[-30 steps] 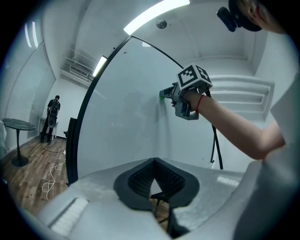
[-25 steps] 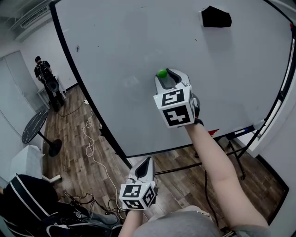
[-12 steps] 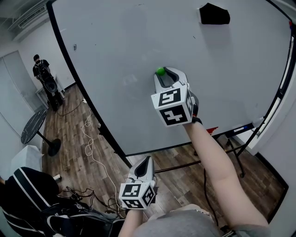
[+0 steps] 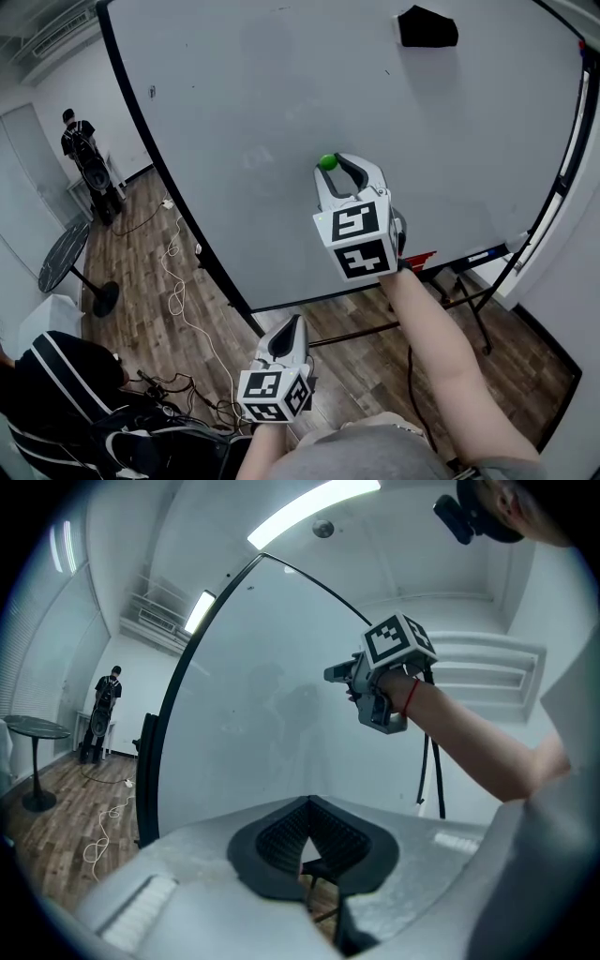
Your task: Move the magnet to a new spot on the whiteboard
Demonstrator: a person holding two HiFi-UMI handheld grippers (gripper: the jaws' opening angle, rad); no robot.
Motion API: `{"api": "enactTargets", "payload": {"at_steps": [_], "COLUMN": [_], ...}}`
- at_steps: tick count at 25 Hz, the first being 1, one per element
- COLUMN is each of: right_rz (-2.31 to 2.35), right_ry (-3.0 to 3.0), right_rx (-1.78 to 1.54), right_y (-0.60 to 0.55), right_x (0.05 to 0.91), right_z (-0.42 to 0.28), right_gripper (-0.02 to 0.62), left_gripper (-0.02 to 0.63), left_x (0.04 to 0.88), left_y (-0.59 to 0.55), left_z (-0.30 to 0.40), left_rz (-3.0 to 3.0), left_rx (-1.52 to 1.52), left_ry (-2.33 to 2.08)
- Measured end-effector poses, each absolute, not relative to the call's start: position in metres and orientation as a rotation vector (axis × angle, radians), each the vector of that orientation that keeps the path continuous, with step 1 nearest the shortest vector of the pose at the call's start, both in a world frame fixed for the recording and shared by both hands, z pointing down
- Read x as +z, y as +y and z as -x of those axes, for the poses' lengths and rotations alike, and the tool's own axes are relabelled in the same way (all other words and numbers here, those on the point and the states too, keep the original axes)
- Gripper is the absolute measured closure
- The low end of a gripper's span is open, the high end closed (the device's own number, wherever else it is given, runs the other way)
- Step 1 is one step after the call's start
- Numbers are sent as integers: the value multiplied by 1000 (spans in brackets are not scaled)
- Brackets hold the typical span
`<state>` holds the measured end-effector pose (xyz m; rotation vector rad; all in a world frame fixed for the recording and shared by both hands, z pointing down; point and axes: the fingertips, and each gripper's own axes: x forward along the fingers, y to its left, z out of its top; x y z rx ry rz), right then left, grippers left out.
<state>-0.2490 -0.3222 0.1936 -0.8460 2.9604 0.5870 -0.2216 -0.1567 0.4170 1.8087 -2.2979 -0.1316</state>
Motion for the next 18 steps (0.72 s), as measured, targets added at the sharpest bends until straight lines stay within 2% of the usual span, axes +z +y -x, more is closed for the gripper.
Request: {"api": "enactTargets", "payload": {"at_steps": [18], "right_rz": [849], "right_ry": [2964], "right_rx": [544], "right_y": [-296], "right_x": [216], "right_z": [192], "right_gripper": [474], "left_gripper": [601], "left_x": [419], "left_y": [-156], "left_z": [193], "left_rz": [-1843], "left_rx": [-145], "left_ry": [-2274]}}
